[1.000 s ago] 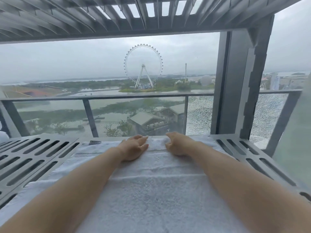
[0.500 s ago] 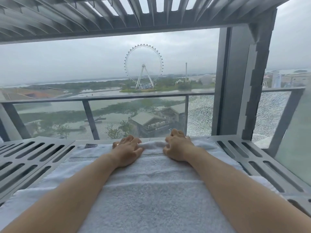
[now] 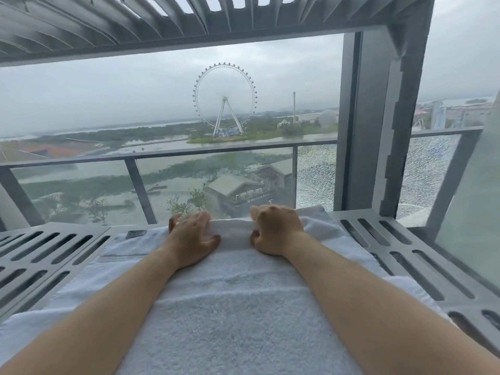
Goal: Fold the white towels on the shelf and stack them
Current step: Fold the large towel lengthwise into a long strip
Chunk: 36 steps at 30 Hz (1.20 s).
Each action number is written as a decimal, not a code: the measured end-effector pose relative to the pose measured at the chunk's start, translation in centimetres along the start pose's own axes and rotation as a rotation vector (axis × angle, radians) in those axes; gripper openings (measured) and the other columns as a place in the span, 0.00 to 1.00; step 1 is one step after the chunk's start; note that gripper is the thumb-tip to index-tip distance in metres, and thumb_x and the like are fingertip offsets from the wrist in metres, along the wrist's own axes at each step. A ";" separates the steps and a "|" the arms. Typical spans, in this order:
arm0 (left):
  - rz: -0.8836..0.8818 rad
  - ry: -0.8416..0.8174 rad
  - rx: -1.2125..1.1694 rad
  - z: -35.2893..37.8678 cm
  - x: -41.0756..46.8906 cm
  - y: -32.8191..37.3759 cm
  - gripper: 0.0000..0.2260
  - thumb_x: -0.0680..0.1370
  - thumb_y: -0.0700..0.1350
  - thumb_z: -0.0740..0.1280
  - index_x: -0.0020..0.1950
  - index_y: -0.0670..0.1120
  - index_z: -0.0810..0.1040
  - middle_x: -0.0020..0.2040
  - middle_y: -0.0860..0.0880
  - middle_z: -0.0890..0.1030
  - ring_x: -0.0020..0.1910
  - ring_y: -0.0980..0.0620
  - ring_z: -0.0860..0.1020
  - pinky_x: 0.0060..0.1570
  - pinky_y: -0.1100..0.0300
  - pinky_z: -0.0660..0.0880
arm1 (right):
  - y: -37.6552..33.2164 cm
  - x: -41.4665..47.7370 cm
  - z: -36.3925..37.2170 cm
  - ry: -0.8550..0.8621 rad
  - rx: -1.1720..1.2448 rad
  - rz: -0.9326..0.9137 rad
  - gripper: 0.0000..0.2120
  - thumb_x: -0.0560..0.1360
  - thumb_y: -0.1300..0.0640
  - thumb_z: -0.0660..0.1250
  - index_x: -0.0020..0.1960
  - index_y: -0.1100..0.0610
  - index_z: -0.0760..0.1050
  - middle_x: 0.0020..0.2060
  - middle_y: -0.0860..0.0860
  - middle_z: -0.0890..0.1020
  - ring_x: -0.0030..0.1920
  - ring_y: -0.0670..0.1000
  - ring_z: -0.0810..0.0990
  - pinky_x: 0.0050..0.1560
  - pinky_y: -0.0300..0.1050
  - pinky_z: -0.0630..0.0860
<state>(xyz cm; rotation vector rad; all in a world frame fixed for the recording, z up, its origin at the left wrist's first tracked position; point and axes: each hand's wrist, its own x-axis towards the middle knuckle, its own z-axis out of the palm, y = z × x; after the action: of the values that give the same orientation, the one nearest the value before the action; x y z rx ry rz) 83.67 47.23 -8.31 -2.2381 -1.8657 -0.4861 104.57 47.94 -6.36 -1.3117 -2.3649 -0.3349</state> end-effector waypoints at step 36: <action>0.299 0.129 0.325 -11.5 -22.9 1.1 0.12 0.76 0.33 0.56 0.55 0.46 0.71 0.50 0.48 0.76 0.47 0.47 0.79 0.40 0.55 0.74 | -4.5 -21.1 -11.0 0.162 -0.260 0.282 0.16 0.68 0.71 0.60 0.47 0.55 0.79 0.46 0.53 0.80 0.51 0.55 0.77 0.53 0.49 0.72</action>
<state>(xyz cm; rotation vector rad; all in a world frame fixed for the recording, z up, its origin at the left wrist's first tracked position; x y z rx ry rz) 79.71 22.03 -5.91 -2.1538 -1.3982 -0.2493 113.28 25.33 -6.43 -1.6443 -2.0190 -0.6514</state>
